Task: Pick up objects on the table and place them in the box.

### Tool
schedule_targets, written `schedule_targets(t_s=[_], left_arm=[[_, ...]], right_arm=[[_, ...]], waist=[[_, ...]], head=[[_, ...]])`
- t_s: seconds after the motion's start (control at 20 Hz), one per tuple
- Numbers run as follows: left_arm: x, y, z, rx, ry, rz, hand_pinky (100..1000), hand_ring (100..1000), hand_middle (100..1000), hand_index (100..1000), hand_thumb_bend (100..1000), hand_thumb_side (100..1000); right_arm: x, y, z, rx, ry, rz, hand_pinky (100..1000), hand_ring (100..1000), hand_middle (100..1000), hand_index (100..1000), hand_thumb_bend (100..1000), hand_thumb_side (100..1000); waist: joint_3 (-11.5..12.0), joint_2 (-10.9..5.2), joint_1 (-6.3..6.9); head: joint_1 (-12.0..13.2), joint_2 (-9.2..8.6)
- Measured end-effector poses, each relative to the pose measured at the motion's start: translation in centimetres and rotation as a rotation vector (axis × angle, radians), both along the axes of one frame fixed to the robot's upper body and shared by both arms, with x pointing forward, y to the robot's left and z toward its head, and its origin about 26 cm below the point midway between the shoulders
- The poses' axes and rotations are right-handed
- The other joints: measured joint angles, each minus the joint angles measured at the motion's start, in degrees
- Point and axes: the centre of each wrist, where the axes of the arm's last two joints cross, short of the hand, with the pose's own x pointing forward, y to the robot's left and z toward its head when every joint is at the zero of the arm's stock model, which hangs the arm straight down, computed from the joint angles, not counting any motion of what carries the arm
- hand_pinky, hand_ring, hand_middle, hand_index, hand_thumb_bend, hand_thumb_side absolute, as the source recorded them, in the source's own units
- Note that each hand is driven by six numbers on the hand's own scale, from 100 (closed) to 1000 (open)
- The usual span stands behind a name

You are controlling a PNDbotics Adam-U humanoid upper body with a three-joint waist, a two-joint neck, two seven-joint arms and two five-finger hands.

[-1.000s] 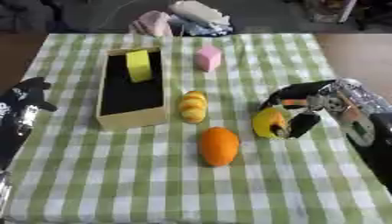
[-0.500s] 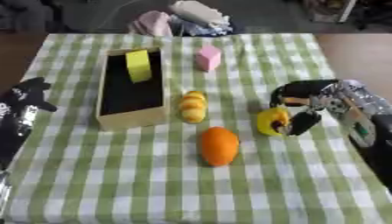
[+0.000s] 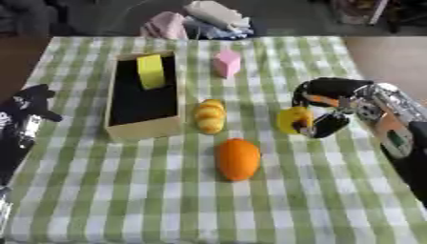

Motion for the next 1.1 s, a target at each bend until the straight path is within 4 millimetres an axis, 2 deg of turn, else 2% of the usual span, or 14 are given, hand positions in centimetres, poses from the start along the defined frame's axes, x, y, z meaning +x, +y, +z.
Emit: schedule_targets(t_s=[0.15,0.35,0.55,0.85,1.1], left_arm=[[0.0,0.0,0.0,0.001,0.000,-0.001,753,573,747,860,272,811],[0.0,0.0,0.0,0.001,0.000,-0.003,753,573,747,860,272,809],[0.1,-0.1,0.1,0.001,-0.005,-0.008,753,573,747,860,271,808],[0.4,-0.7,0.5,-0.004,-0.020,-0.040,753,573,747,859,271,806],[0.5,-1.1,0.6,-0.012,-0.025,-0.065,749,568,745,858,270,800]], right_arm=[[0.5,1.1,2.8,0.028,-0.061,0.019,814,705,642,313,100,285],[1.2,3.8,6.1,0.052,-0.130,0.065,816,706,642,317,100,280],[2.3,6.8,7.9,0.066,-0.161,0.099,817,707,643,323,100,276],[4.2,10.5,7.9,0.076,-0.172,0.107,812,706,641,340,100,253],[5.3,12.8,5.8,0.088,-0.153,0.090,808,719,648,380,100,238]], waist=[[0.04,0.00,0.00],[0.59,0.00,0.00],[1.68,0.06,0.02],[4.60,0.61,0.25],[6.85,1.18,0.82]], head=[[-0.11,0.00],[-0.85,0.00],[-2.13,0.00],[-4.69,-0.01],[-7.20,-0.09]])
